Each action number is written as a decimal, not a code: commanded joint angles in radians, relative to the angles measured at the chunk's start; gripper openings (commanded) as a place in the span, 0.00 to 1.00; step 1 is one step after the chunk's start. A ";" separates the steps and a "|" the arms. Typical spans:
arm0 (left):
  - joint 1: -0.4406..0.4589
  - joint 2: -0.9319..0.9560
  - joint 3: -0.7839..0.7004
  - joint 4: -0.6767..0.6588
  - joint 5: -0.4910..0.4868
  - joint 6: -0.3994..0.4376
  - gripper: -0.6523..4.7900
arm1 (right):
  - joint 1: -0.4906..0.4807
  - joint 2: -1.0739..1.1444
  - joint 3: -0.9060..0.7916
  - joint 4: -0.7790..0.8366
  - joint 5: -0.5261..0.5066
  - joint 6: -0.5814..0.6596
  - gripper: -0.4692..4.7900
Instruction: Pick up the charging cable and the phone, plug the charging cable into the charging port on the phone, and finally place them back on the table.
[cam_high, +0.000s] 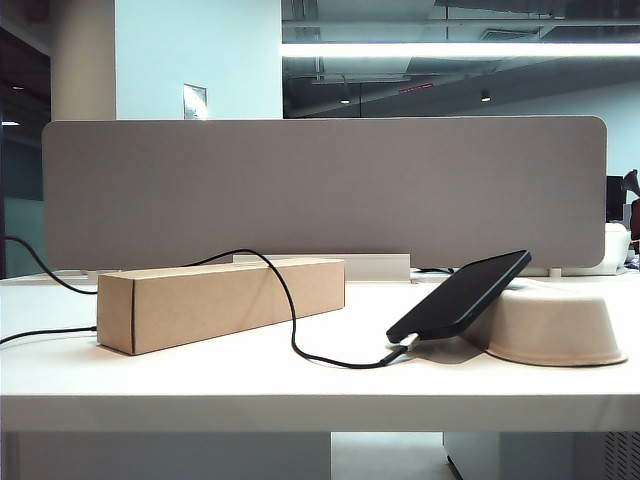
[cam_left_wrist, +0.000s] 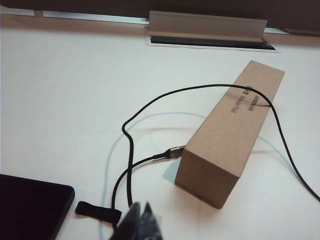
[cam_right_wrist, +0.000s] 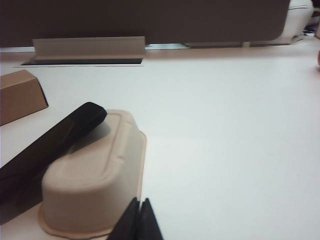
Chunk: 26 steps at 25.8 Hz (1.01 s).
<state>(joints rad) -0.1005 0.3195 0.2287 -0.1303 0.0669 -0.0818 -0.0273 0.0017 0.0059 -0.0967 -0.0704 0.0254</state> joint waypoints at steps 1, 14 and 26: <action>0.002 0.001 0.003 0.012 0.000 -0.001 0.11 | 0.001 -0.002 -0.006 0.003 0.026 -0.003 0.08; 0.002 0.000 0.003 0.012 0.000 -0.001 0.11 | 0.001 -0.002 -0.006 0.002 0.024 -0.001 0.08; 0.060 -0.131 -0.037 0.007 -0.023 0.023 0.11 | 0.001 -0.002 -0.006 0.002 0.024 -0.001 0.08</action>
<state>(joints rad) -0.0505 0.2142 0.2127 -0.1463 0.0525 -0.0647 -0.0273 0.0017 0.0059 -0.0975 -0.0593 0.0257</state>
